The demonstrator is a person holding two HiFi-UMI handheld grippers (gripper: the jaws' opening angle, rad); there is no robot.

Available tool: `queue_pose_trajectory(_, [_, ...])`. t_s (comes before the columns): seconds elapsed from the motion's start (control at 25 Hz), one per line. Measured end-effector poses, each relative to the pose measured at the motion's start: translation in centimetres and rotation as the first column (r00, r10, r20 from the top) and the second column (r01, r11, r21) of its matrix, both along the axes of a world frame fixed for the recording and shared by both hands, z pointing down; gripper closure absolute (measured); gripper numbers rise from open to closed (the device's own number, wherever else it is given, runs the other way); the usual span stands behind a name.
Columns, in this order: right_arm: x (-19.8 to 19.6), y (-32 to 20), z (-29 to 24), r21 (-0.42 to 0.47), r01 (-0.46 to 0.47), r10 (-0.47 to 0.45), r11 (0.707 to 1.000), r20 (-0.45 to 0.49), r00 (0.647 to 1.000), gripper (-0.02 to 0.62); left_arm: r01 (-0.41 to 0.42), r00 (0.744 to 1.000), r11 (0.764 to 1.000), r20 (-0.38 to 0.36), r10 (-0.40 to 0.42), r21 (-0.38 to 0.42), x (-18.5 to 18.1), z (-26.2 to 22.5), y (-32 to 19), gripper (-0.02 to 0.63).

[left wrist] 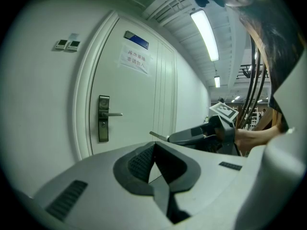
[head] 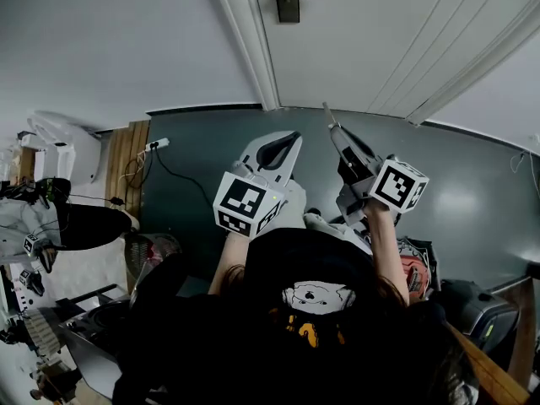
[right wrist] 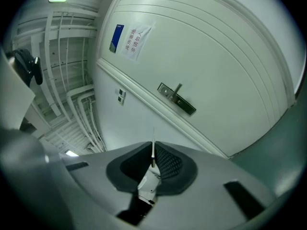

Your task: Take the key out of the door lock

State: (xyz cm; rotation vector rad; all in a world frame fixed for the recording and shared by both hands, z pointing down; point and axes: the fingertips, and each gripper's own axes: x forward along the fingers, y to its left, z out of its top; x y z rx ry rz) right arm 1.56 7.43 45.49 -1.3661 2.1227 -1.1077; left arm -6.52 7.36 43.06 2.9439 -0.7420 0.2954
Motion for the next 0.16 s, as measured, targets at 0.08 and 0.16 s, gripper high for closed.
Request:
queue_pose_trajectory(0.08, [-0.11, 0.10, -0.02, 0.002, 0.005, -0.005, 1.000, -0.017, 1.000, 0.574, 0.003, 1.000, 1.000, 0.001, -0.003, 0.000, -0.09, -0.02, 0.12, 0.600])
queue_pose_trajectory(0.16, [-0.30, 0.15, -0.13, 0.007, 0.012, -0.012, 1.000, -0.037, 0.999, 0.574, 0.006, 1.000, 1.000, 0.001, -0.006, 0.001, -0.20, -0.05, 0.21, 0.600])
